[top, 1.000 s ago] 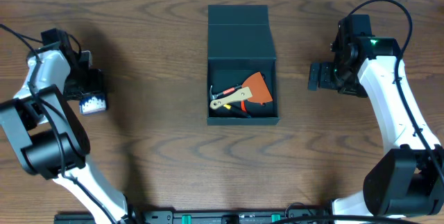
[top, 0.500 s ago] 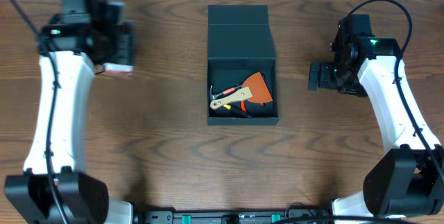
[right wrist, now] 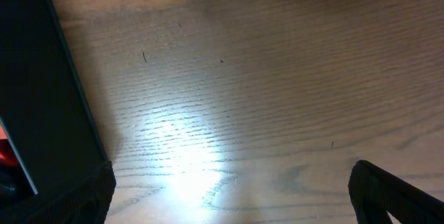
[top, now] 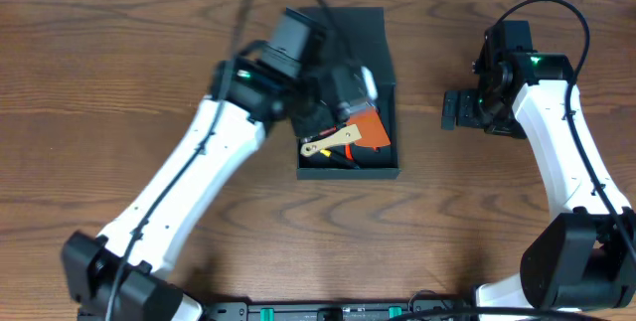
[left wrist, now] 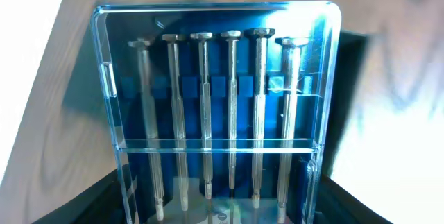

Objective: Pack container
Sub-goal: 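Carry the case into the box and release it on the tools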

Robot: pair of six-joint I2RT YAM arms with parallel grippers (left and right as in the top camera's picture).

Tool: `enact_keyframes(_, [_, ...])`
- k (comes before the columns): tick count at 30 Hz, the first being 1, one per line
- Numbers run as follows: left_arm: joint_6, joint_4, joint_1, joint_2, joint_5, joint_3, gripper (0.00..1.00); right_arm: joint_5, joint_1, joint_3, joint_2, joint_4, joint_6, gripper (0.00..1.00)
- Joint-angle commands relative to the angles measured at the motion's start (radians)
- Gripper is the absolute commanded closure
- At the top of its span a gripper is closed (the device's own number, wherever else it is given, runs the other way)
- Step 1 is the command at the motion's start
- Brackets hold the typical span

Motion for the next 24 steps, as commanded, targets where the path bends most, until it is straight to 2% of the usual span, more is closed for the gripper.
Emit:
enact_keyframes(1, [0.126,0.002,-0.033,0.07,0.01,0.014,0.95,0.003,-0.009,-0.006,0.005,-0.002,-0.011,0.01])
enact_keyframes(12, [0.117,0.02,-0.005,0.302,0.01,0.014,0.94,0.003,-0.009,-0.006,0.005,-0.015,-0.011,0.01])
enact_keyframes(17, [0.106,0.019,0.031,0.356,0.009,0.014,0.94,0.003,-0.009,-0.006,0.005,-0.024,-0.011,0.01])
enact_keyframes(18, [0.106,0.02,0.035,0.359,0.01,0.014,0.92,0.003,-0.009,-0.006,0.005,-0.024,-0.011,0.01])
enact_keyframes(19, [0.106,0.02,0.042,0.361,0.01,0.014,0.84,0.003,-0.009,-0.006,0.005,-0.024,-0.011,0.01])
enact_keyframes(22, [0.098,0.024,0.058,0.361,0.01,0.014,0.38,0.003,-0.009,-0.006,0.005,-0.024,-0.011,0.01])
enact_keyframes(24, [0.086,0.023,0.063,0.361,0.01,0.014,0.26,0.003,-0.009,-0.006,0.005,-0.024,-0.011,0.01])
